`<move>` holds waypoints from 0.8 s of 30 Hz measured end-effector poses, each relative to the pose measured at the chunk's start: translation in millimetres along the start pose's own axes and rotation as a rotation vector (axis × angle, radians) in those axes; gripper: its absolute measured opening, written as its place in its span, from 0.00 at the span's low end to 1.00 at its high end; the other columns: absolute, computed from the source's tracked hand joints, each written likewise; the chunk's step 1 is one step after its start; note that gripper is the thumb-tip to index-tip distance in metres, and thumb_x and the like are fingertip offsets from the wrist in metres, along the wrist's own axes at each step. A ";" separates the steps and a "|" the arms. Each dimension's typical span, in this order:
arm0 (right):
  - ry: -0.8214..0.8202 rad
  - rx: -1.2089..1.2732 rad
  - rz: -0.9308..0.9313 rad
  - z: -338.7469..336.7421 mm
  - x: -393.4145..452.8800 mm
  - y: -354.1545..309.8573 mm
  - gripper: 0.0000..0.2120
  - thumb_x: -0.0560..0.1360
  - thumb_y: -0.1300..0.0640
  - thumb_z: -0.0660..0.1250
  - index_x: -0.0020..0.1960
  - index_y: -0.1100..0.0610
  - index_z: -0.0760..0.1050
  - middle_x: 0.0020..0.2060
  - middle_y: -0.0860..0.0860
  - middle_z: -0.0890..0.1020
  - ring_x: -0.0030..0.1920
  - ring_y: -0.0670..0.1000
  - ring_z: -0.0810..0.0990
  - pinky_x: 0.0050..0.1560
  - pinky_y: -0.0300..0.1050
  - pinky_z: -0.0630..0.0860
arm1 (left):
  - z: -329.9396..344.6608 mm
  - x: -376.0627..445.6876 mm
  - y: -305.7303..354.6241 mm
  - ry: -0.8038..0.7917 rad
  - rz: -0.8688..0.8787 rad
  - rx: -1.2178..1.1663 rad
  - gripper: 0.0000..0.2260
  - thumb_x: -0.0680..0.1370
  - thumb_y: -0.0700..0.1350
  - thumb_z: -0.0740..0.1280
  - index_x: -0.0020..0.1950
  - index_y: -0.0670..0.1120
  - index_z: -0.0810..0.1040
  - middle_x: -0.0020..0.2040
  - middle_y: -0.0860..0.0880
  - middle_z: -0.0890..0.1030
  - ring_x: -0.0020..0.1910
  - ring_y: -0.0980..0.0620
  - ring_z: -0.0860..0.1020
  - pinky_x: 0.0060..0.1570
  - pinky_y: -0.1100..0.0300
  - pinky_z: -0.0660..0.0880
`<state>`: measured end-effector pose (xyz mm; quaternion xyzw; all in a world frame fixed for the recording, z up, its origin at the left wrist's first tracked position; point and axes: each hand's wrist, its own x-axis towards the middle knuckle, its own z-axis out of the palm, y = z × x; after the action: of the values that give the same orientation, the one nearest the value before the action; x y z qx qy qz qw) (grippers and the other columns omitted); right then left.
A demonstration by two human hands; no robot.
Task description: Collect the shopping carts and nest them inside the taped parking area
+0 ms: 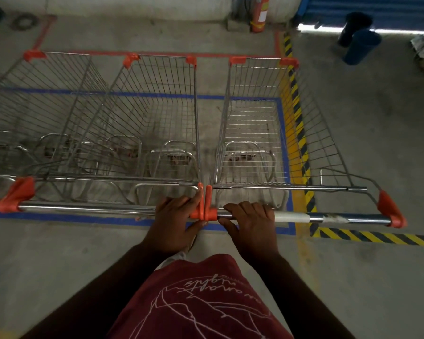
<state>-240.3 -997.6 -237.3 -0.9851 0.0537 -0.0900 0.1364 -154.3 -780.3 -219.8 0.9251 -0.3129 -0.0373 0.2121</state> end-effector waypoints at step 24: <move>0.038 0.395 0.010 -33.4 27.5 -2.6 0.15 0.79 0.47 0.69 0.64 0.48 0.80 0.53 0.44 0.85 0.54 0.49 0.83 0.60 0.50 0.72 | -24.2 2.1 13.0 0.181 0.022 -0.341 0.16 0.81 0.47 0.68 0.68 0.46 0.79 0.66 0.52 0.75 0.66 0.57 0.74 0.65 0.59 0.73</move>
<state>-219.6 -1007.3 -200.5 -0.9370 0.0423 -0.1166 0.3265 -155.0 -781.9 -192.3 0.8718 -0.2919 -0.0039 0.3935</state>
